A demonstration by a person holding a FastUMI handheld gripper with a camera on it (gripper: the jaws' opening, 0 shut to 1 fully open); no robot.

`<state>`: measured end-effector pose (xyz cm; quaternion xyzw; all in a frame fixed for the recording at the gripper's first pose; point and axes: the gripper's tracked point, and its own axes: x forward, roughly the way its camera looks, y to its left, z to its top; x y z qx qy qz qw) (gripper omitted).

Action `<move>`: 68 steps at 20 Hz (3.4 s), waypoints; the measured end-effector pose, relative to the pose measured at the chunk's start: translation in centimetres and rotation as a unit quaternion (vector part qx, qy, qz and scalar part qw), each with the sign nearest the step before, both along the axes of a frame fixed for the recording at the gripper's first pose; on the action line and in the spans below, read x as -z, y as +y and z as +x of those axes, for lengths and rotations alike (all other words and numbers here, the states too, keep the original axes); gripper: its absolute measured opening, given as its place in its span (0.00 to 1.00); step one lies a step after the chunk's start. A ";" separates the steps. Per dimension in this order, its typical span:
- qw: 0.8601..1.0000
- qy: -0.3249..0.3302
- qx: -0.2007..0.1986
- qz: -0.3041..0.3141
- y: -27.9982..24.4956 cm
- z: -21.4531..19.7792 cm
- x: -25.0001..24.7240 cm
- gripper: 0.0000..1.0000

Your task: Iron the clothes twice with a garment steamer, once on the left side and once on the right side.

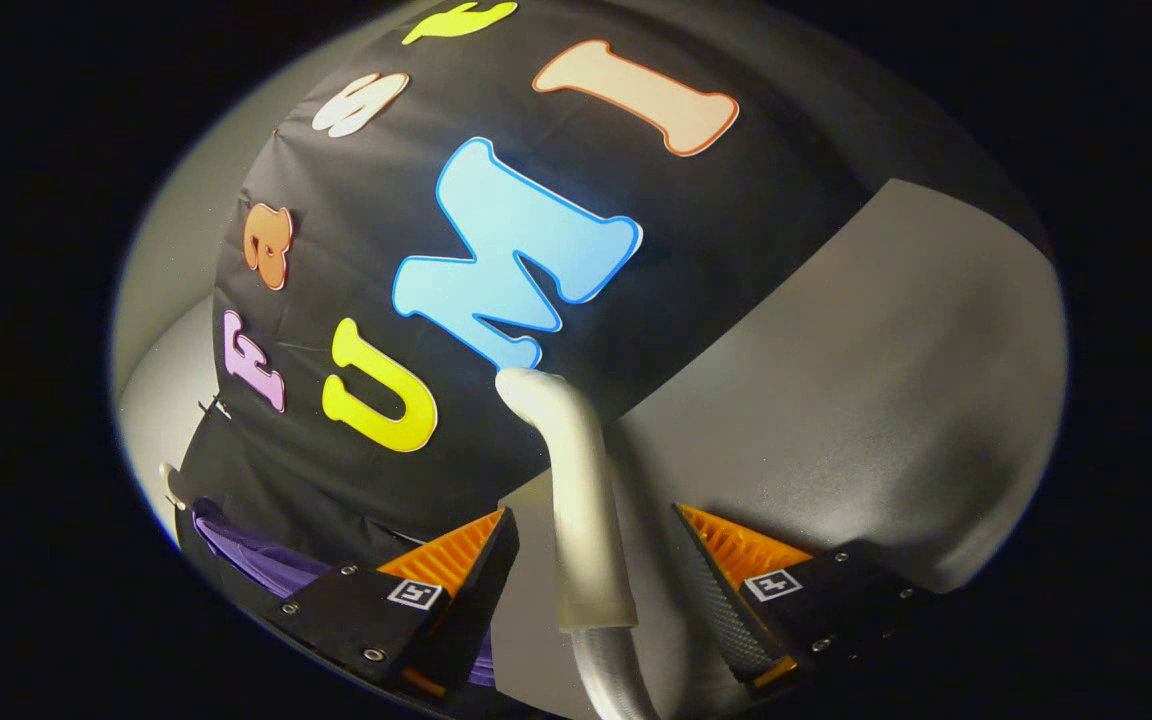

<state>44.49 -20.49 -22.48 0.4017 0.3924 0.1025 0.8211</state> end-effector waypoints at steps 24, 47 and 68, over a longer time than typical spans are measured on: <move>0.997 0.024 -0.052 0.043 4.5 -4.9 -2.1 0.34; 0.983 -0.140 0.072 -0.088 16.5 -26.9 -16.4 0.34; 0.870 -0.328 0.031 -0.366 35.3 -28.0 -22.2 0.34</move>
